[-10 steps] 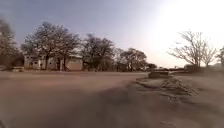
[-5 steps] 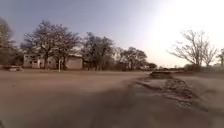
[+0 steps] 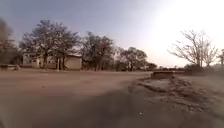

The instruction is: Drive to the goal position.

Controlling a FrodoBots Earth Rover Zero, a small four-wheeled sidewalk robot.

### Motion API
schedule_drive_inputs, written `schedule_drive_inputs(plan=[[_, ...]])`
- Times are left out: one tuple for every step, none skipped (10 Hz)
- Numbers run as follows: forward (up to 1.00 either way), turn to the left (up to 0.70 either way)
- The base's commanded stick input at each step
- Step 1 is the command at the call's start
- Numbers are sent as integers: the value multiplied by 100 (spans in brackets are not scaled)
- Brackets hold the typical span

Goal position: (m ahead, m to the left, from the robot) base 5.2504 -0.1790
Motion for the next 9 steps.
schedule_drive_inputs(plan=[[70,0],[70,0],[70,0],[70,0],[70,0],[70,0],[70,0],[70,0],[70,0]])
